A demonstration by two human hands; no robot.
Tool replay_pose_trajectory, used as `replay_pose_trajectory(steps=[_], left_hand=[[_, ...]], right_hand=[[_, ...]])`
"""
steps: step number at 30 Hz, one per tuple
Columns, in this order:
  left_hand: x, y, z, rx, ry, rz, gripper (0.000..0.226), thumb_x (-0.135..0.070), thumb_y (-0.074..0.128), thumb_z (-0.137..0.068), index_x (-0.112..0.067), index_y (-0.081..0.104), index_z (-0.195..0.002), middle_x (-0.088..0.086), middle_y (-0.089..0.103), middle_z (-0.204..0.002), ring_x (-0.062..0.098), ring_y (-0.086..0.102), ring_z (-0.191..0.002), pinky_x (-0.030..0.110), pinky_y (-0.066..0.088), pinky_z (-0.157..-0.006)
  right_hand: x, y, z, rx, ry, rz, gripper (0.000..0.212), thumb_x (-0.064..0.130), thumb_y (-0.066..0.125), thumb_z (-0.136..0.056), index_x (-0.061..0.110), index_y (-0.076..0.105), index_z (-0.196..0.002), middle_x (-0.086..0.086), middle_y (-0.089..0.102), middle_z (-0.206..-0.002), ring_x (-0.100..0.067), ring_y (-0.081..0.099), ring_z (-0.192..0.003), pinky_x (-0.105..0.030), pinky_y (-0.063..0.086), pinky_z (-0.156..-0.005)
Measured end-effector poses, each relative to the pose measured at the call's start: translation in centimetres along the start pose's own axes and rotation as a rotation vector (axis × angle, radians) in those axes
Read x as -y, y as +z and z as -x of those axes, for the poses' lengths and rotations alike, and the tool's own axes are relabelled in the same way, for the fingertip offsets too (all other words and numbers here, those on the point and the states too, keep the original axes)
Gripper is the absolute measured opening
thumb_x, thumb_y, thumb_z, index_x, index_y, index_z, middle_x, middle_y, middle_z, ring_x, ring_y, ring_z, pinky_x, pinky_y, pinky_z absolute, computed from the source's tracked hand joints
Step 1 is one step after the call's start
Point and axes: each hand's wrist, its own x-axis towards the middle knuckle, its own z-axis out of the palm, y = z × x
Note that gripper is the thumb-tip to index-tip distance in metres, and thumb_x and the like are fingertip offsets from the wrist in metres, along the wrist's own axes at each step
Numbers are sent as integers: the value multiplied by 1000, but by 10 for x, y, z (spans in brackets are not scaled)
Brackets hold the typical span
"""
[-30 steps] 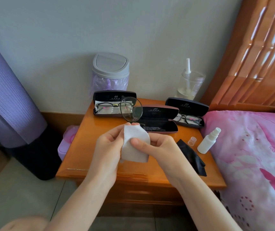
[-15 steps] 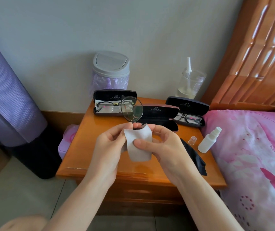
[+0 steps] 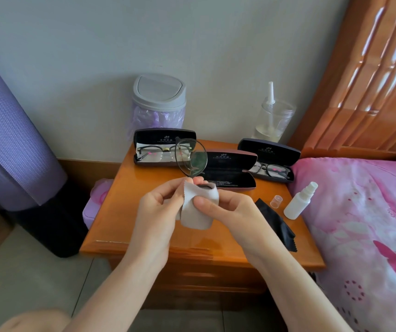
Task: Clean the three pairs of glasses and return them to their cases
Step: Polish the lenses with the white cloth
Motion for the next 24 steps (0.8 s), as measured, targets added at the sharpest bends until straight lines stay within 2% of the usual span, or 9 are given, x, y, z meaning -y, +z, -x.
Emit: replay_pose_trajectory(steps=[3,6,10,13,17,19,22,24], left_hand=[[2,0,0,5,-10,37,19,-34,60,-80,-36,76,-70,-13,75,-83,4,67,-87,21,49,-76],[4,-1,0,11,4,55,19,-39,60,-73,-32,77,-76,-9,75,-87,7,66,-91,21,49,-81],[3,1,2,28,32,36,18,-37,60,-74,-30,75,-81,-9,75,-86,1,67,-87,10,50,-68],[4,2,2,25,33,36,18,-35,60,-74,-28,75,-82,-8,75,-84,0,67,-85,8,49,-65],[5,-1,1,14,36,42,20,-39,59,-74,-31,77,-78,-6,75,-89,5,67,-91,16,50,-74],[4,-1,1,22,36,34,21,-39,60,-74,-28,77,-80,-4,75,-90,7,68,-92,20,49,-78],[2,3,3,56,60,-3,18,-39,58,-74,-34,76,-73,-12,75,-84,-1,67,-87,11,49,-71],[-1,7,4,54,86,-13,25,-34,57,-78,-44,73,-61,-21,72,-73,-10,64,-79,3,46,-62]], right_hand=[[-1,-2,-2,55,15,-88,25,20,66,-86,14,70,-110,-4,72,-106,-17,65,-100,-21,50,-80],[1,-3,-4,95,32,-173,25,16,68,-83,11,71,-107,-9,71,-105,-23,63,-101,-31,49,-88],[2,1,-4,67,31,-233,33,32,70,-76,9,73,-100,-4,71,-91,-14,62,-86,-27,48,-79],[0,3,-5,0,15,-223,38,38,70,-73,9,74,-97,-5,72,-90,-17,63,-85,-26,49,-77],[1,-2,-5,46,4,-168,30,28,71,-76,8,74,-99,-11,73,-98,-26,65,-94,-33,51,-85],[4,-6,-4,66,1,-147,25,23,72,-76,8,74,-97,-11,73,-96,-22,66,-91,-30,52,-83],[6,-5,-3,17,4,-136,31,26,76,-70,7,75,-94,-11,74,-92,-18,68,-83,-22,54,-72],[4,-1,-4,-29,9,-155,36,30,77,-66,7,75,-93,-11,74,-91,-22,68,-85,-24,54,-72]])
